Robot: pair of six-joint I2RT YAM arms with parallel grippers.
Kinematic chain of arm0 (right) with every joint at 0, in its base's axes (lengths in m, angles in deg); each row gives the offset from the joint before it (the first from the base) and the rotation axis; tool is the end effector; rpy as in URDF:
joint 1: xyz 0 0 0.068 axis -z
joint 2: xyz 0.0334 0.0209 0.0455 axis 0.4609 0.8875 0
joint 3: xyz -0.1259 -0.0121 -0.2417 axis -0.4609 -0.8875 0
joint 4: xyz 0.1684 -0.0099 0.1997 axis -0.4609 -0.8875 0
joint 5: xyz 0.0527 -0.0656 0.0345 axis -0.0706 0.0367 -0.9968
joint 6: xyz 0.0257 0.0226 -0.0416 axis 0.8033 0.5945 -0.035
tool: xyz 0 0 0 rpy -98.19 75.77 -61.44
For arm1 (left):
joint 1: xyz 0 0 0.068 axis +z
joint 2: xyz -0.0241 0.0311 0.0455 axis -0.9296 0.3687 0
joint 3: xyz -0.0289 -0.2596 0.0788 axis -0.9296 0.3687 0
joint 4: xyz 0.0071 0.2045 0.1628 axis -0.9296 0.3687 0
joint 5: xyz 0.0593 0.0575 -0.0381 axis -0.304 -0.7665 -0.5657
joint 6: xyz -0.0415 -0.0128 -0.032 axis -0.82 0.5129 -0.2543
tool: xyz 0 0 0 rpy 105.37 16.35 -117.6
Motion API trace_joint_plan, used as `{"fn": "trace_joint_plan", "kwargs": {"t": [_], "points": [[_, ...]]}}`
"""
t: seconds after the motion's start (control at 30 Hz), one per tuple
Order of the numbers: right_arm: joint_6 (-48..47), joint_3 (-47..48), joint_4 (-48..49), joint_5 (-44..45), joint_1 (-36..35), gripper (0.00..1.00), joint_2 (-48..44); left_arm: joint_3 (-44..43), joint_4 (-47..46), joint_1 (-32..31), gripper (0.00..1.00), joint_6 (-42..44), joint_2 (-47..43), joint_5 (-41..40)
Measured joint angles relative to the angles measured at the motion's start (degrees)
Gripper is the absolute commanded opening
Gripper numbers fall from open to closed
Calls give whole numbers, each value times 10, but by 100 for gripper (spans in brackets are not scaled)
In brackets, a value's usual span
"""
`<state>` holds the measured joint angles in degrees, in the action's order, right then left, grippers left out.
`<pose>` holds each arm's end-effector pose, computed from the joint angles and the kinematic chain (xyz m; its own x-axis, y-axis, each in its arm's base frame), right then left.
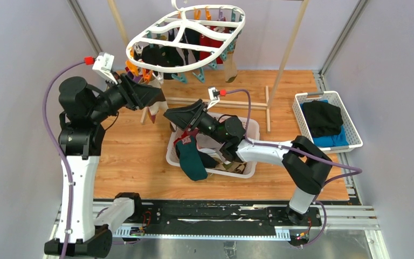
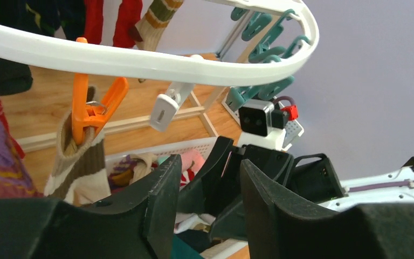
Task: Clip the socks to the hanger
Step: Rotate the hanger at the clothesline.
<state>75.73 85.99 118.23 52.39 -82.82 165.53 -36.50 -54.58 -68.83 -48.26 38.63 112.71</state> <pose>0.2082 0.3141 0.3200 -0.5884 0.6031 -0.5386 -0.7520 -0.1635 0.6385 0.1717 -0.0247 0.4824 -0.3694 -0.3692 -0.8528 0.5459 0.6565 -0.5206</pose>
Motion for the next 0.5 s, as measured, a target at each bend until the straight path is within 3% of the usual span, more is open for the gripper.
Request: {"fn": "trace_joint_plan", "kwargs": {"t": [0.23, 0.5], "points": [[-33, 1, 5, 29, 17, 55, -24, 3, 7, 0, 54, 43, -46, -16], [-43, 48, 12, 38, 42, 59, -1, 4, 15, 0, 59, 52, -21, -25]]}}
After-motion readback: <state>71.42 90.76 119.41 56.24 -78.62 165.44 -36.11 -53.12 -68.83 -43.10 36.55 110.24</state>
